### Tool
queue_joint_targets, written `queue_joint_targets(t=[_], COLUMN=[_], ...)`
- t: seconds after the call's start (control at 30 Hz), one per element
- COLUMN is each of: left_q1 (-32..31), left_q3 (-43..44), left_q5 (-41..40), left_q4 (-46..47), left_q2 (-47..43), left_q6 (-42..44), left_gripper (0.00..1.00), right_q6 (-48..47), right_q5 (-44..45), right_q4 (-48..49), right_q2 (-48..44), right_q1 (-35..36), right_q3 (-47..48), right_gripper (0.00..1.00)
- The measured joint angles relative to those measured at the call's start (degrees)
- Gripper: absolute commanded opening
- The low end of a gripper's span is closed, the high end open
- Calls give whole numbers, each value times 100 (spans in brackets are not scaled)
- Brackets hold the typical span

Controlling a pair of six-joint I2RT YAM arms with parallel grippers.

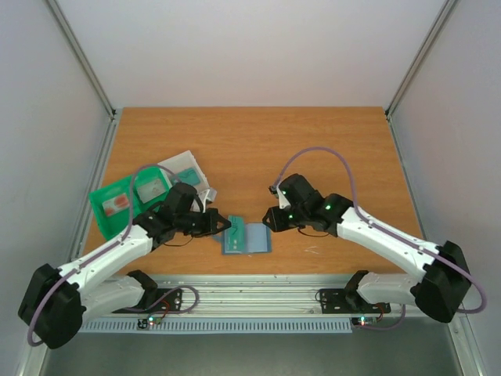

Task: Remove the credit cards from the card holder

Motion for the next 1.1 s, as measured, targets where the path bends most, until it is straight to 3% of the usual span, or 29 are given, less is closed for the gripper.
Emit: queue_joint_targets(t=[0.3,0.5,0.73,0.9,1.0,1.1], left_q1=[0,-37,-166,-367,-463,-514], left_q3=[111,122,122,122,122,122], left_q5=[935,1613,2033,2208,2291,2380], left_q4=[-96,-70,146,409,463,514], left_q2=[-629,-656,-704,-702,-702,-695], left_q6=[629,743,723,662,662,664], left_gripper=[0,0,0,0,0,0], right_q6=[-800,-1014,-1226,-1379,-1519,-1635], right_q5=[-1279,-2271,-2470,-2568,-2662,-2872], right_q4=[-540,-603,-765,-791,-901,-927], right_q2=[-804,-688,-190,76,107,125], right_q1=[-11,-11,-11,-11,-11,-11], right_q3=[487,680,892,962,997,1025], right_gripper=[40,52,58,50,37,15])
